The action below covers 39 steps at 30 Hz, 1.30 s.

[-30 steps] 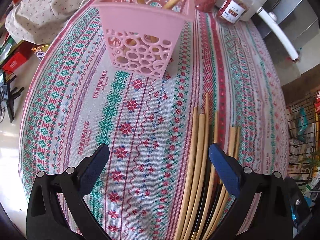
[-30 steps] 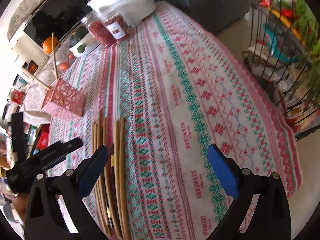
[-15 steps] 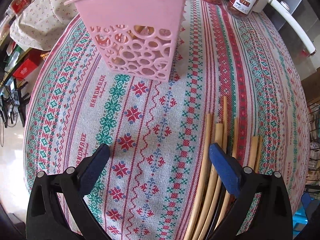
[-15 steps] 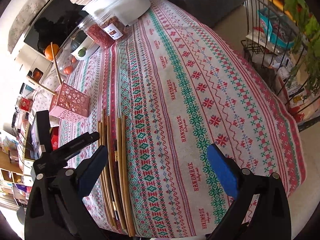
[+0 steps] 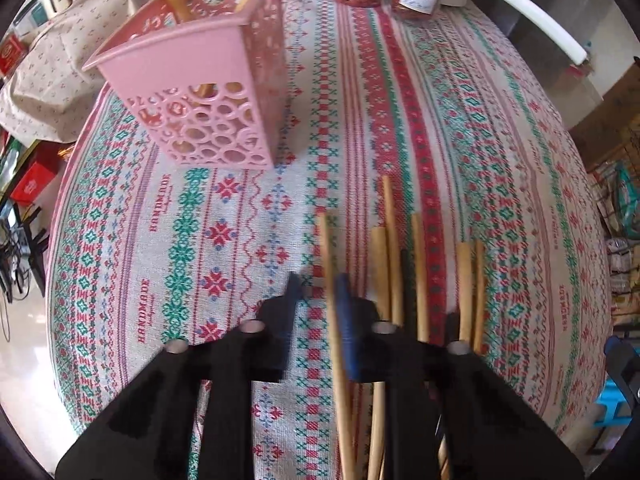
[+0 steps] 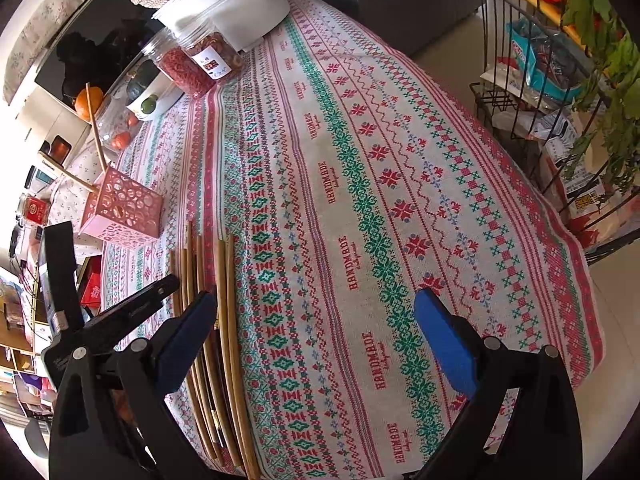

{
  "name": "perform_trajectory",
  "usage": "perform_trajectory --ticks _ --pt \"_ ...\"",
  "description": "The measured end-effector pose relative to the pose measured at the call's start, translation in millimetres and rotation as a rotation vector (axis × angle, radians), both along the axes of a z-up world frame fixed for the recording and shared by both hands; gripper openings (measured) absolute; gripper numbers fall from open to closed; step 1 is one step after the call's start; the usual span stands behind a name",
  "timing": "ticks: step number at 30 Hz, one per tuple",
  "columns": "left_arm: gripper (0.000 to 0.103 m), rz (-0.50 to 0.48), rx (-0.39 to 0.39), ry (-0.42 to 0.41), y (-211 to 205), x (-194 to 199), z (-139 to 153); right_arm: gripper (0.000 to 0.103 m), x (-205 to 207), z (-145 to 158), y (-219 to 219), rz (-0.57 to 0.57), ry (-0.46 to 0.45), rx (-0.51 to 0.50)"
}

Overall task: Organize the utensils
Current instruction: 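Grasp one wooden chopstick with the left gripper, then grasp a chopstick with the right gripper while the left gripper lifts its chopstick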

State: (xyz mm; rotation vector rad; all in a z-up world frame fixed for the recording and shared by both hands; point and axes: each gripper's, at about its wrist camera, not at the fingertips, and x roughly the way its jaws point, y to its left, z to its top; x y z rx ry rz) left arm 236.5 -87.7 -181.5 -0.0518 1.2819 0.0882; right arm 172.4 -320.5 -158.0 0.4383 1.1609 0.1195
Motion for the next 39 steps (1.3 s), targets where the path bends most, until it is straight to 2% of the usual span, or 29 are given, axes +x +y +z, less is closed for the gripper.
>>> perform_trajectory --ticks 4,8,18,24,28,33,36,39 --pt "0.005 -0.032 -0.027 -0.002 -12 -7 3 0.096 5 -2 7 0.002 0.010 -0.006" --pt "0.005 -0.039 -0.087 0.004 -2 -19 6 0.096 10 -4 21 0.024 0.017 -0.029" --pt "0.005 -0.049 -0.080 -0.056 23 -44 33 0.096 38 -26 62 0.033 0.053 -0.123" --pt "0.005 -0.037 -0.076 -0.073 35 -44 40 0.096 52 -40 83 0.026 0.076 -0.205" --pt "0.005 -0.032 -0.089 -0.079 68 -53 39 0.095 54 -44 96 0.037 0.058 -0.285" --pt "0.005 -0.025 -0.106 -0.088 85 -62 44 0.093 53 -42 95 0.005 0.047 -0.242" --pt "0.005 -0.020 -0.111 -0.090 88 -61 45 0.086 51 -37 89 -0.028 0.042 -0.210" --pt "0.005 -0.018 -0.111 -0.089 86 -60 45 0.072 53 -38 91 -0.024 0.044 -0.288"
